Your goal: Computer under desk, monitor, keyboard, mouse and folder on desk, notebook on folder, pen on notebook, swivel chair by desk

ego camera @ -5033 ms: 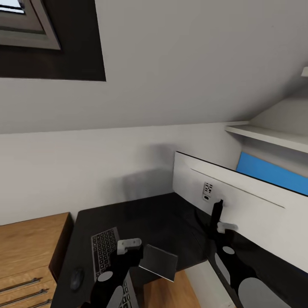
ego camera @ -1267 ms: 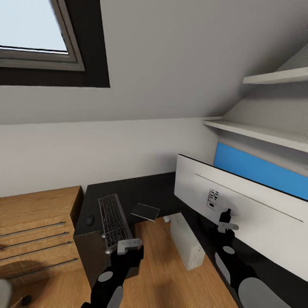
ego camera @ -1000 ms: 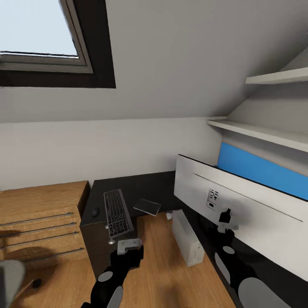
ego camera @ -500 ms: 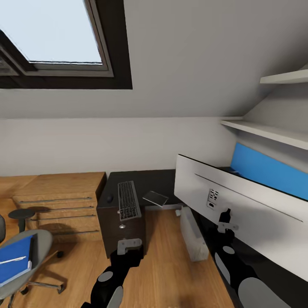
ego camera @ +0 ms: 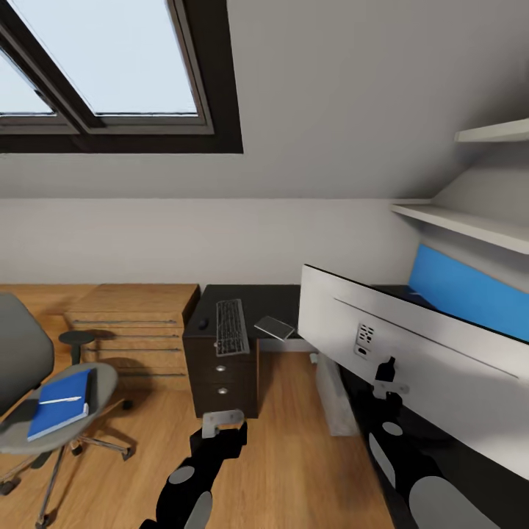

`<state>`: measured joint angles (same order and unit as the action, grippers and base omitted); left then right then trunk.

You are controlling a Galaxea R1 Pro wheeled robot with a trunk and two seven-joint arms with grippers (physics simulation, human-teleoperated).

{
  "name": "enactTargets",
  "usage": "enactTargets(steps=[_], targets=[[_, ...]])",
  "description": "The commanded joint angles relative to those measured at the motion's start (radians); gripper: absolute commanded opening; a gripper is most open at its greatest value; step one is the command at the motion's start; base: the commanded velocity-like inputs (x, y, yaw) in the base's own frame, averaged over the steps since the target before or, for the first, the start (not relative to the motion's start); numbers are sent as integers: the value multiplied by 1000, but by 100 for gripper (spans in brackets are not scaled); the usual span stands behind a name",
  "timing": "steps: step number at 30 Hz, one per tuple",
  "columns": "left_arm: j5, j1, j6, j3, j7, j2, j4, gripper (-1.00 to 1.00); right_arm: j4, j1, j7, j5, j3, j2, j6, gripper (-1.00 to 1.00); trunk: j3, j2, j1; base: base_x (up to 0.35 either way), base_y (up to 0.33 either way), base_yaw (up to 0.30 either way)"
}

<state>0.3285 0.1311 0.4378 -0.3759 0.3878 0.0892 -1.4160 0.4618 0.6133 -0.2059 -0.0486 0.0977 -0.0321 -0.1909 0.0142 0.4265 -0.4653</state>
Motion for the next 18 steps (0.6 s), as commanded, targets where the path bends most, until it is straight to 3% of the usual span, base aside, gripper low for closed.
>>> enactTargets(steps=[1, 18], targets=[[10, 1, 2, -1, 9, 0, -1, 100, -3, 0, -3, 4, 5, 0, -4, -100, 2, 2, 0, -286, -184, 5], [11, 1, 4, -1, 9, -1, -1, 100, -3, 0, -3, 4, 5, 0, -4, -100, 2, 2, 0, -293, -166, 1]])
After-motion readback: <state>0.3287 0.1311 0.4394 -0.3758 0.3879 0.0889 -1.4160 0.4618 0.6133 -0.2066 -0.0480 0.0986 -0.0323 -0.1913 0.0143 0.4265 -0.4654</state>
